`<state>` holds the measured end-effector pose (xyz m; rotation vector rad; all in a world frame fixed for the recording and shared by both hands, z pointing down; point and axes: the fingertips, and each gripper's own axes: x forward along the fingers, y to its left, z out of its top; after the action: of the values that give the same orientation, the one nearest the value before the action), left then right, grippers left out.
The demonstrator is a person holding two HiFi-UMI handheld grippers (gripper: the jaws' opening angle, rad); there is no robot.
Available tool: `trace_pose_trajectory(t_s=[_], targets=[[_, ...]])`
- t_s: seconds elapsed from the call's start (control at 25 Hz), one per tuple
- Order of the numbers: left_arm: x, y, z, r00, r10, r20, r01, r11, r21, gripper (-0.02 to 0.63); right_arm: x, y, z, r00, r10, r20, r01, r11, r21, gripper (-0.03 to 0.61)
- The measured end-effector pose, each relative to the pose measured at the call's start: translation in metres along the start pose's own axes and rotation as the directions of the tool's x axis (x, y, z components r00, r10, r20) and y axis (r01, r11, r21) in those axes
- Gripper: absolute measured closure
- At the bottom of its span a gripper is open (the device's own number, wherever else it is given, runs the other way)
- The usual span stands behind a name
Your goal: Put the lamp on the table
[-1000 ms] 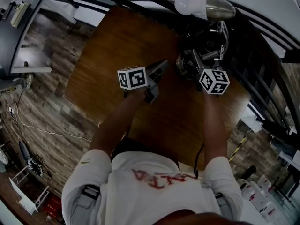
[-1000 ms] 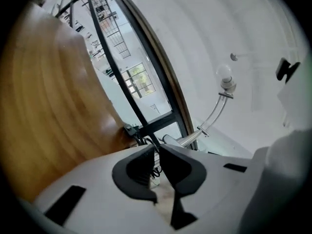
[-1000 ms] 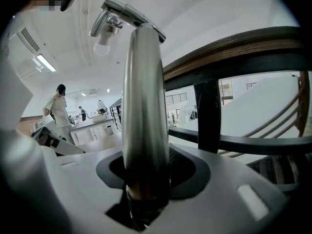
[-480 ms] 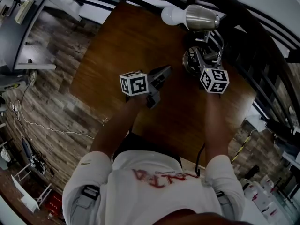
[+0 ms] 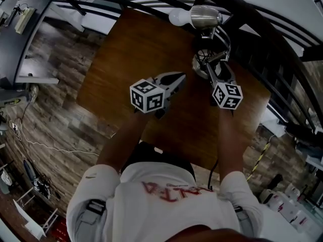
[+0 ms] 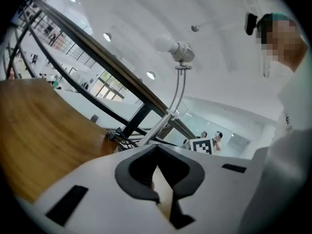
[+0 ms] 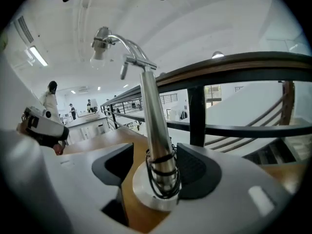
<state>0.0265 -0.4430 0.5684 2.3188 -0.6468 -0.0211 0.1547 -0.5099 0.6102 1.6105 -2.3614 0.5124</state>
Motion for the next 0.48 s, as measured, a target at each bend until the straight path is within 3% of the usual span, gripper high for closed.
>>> trace_pose_trajectory(t_s=[0.24, 0.48], targets=[[-0.013, -0.024, -0.001, 0.998, 0.040, -0.048, -0.034, 0.993, 0.116, 0.604, -0.064, 0.012, -0.007, 0.999, -0.025, 0.041, 0.021, 0.994, 0.110, 0.338], [-0.039, -0.061, 0.004, 0.998, 0.020, -0.053, -0.013, 0.990, 0.137, 0.604, -0.139, 0.034, 0.004, 0.989, -0.102, 0.105, 0.089, 0.988, 0.126, 0.488]])
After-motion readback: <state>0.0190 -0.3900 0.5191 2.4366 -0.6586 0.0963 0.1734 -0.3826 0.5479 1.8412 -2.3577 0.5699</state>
